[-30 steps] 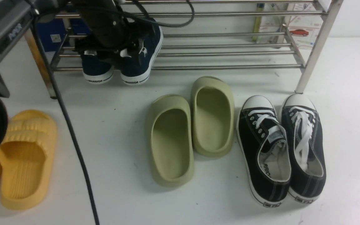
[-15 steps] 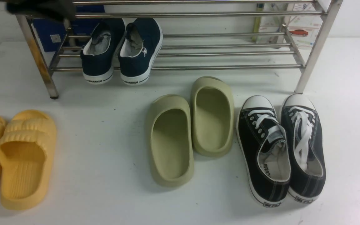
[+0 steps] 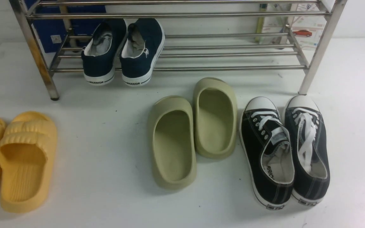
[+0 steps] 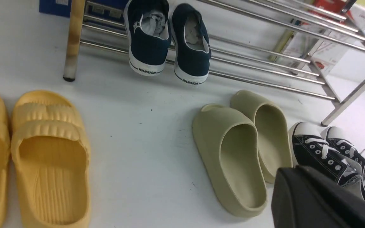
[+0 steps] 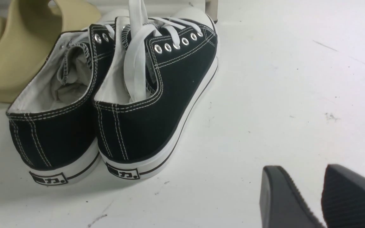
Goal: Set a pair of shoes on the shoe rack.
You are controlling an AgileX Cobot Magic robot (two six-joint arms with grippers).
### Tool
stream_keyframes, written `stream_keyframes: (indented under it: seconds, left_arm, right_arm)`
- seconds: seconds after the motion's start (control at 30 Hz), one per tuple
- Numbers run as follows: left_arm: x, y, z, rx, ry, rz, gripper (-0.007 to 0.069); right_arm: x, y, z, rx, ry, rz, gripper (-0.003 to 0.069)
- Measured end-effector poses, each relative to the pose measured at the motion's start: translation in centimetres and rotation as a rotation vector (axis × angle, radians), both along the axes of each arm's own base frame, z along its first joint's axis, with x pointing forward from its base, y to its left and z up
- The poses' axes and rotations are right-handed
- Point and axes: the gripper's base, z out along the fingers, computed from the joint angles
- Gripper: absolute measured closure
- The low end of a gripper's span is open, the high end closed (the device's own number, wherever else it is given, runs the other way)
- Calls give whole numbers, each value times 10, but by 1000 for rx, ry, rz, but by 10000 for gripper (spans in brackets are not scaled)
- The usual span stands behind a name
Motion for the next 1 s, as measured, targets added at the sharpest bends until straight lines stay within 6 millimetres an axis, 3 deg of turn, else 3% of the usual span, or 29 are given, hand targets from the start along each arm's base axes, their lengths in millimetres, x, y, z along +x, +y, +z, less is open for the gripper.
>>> stream_keyframes:
  seconds: [0.1,0.2,0.6,0.8,0.93,1.0]
  left_arm:
    - [-8,2,-28,-2,5,0,628]
    - [-9,1,-39,-8,21,-6,628]
    - [-8,1,-43,-9,39,-10,625]
    - [1,1,-40,-7,-87,13,622]
    - [17,-1,-65,49,-152,26,620]
    - [24,-2,-90,81,-150,28,618]
  right_arm:
    - [0,0,0,0,0,0,419]
    - [0,0,0,0,0,0,419]
    - [0,0,0,0,0,0,419]
    - [0,0,0,0,0,0,419]
    - [0,0,0,0,0,0,419]
    - [0,0,0,0,0,0,419]
